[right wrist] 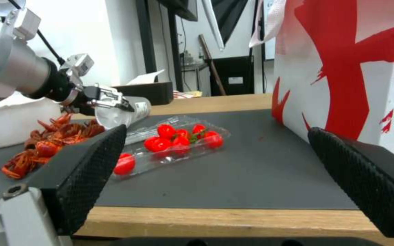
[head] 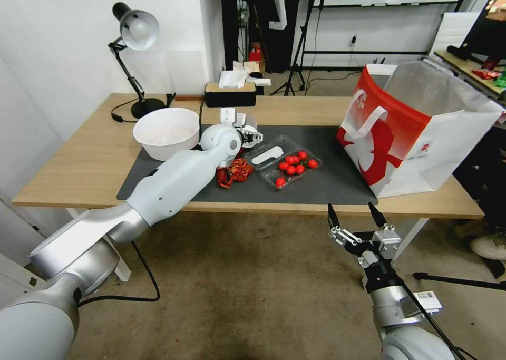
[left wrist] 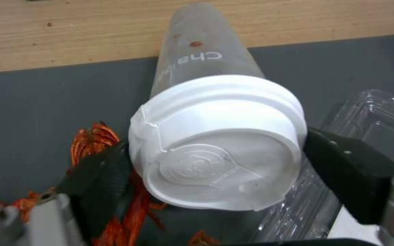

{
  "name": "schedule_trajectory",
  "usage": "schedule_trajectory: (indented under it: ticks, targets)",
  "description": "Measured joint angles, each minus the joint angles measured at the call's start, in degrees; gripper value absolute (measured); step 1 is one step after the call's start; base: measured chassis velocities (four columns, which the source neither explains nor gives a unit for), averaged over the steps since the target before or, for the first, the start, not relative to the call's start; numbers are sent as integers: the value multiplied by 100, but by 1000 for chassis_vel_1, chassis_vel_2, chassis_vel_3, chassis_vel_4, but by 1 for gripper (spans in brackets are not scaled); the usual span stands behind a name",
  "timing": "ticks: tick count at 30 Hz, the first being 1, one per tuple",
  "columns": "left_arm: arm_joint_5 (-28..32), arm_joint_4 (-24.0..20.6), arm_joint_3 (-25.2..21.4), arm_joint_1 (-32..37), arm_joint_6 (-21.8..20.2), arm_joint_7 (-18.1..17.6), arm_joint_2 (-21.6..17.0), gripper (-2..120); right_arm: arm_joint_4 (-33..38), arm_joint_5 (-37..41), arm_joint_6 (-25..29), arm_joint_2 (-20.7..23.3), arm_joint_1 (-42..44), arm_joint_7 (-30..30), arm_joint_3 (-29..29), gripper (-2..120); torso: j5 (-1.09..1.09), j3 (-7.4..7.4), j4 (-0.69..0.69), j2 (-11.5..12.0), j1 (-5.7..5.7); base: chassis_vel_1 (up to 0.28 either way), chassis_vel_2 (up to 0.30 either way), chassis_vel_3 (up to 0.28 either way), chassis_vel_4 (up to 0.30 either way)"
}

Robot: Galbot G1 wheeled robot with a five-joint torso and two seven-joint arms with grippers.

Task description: Pick up the trash from the table and place it into the takeout bag.

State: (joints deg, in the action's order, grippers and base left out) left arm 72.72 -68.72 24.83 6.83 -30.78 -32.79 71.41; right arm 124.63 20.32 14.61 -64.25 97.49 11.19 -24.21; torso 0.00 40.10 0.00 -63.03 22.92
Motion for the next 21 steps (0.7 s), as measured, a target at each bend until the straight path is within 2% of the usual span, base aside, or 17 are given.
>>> schedule_trajectory:
  ticks: [5,14,17,18,20,21]
  targets:
    - [1,-51,-4,12,18,-11,-17,76,4,-1,3,-15,5,1,8,100,0,0,0,0,0,0,0,0,0]
    - [-62,-509,-169,119,104,-41,-128,75,12,-4,9,-22,14,1,13,100,-1,1,1,0,0,0,0,0,0]
    - [-186,-1095,-204,-44,474,643,-184,75,25,-7,11,-20,14,1,13,100,0,0,1,0,0,0,0,0,0]
    - [-186,-1095,-204,-44,474,643,-184,75,25,-7,11,-20,14,1,13,100,0,0,1,0,0,0,0,0,0]
    - [-178,-1217,-197,-225,752,1267,-116,75,34,-9,12,-21,14,0,14,100,0,0,1,0,0,0,0,0,0]
    - [-178,-1231,-160,-386,960,1716,-23,75,40,-11,12,-24,17,2,13,100,1,0,1,0,0,0,0,0,0]
